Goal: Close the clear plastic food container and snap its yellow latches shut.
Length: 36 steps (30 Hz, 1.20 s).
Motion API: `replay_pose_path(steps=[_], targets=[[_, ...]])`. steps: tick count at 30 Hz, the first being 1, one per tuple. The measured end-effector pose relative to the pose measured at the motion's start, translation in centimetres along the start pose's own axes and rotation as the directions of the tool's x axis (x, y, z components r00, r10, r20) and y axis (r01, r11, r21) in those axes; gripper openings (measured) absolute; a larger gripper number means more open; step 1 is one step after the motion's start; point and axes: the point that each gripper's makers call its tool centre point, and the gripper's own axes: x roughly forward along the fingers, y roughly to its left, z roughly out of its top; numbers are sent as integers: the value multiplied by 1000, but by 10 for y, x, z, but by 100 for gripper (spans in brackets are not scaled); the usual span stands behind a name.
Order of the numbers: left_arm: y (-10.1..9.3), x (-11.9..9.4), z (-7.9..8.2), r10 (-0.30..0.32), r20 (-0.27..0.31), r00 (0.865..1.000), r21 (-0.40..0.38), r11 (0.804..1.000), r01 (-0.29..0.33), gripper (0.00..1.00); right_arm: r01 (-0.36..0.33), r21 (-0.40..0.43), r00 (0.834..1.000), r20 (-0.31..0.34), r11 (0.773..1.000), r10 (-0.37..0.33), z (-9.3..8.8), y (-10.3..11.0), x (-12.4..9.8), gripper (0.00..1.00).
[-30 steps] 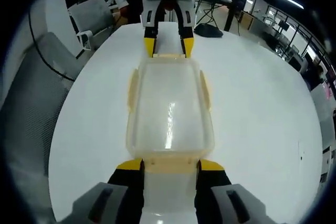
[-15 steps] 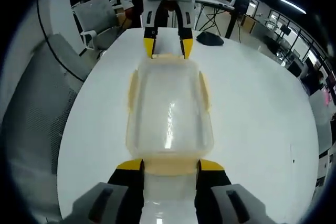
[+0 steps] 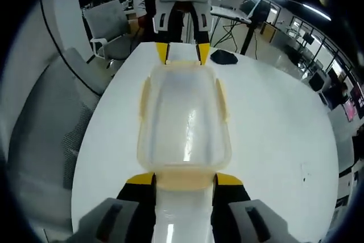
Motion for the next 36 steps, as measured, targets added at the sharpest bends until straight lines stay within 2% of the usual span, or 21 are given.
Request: replay_pose_path(steps=[7,12,26,36], targets=[[-2,0,31,-8,6,1000,16,1000,8,36,-6,26,1000,-7,1000,7,-14,5,-29,35],[-7,5,59,-20,13,1000,25,999,20,36,5,28,1000,-31,1000,-4,-32,11,-51,35],[-18,13,100,-22,-21,1000,48,999,23,36,29,27,999,-33,999,-28,-59,23,-83,36],[-21,28,130,-11,-18,1000,56,998,12,36,39,21,998,-40,999,-38,-85,25,-104,36]])
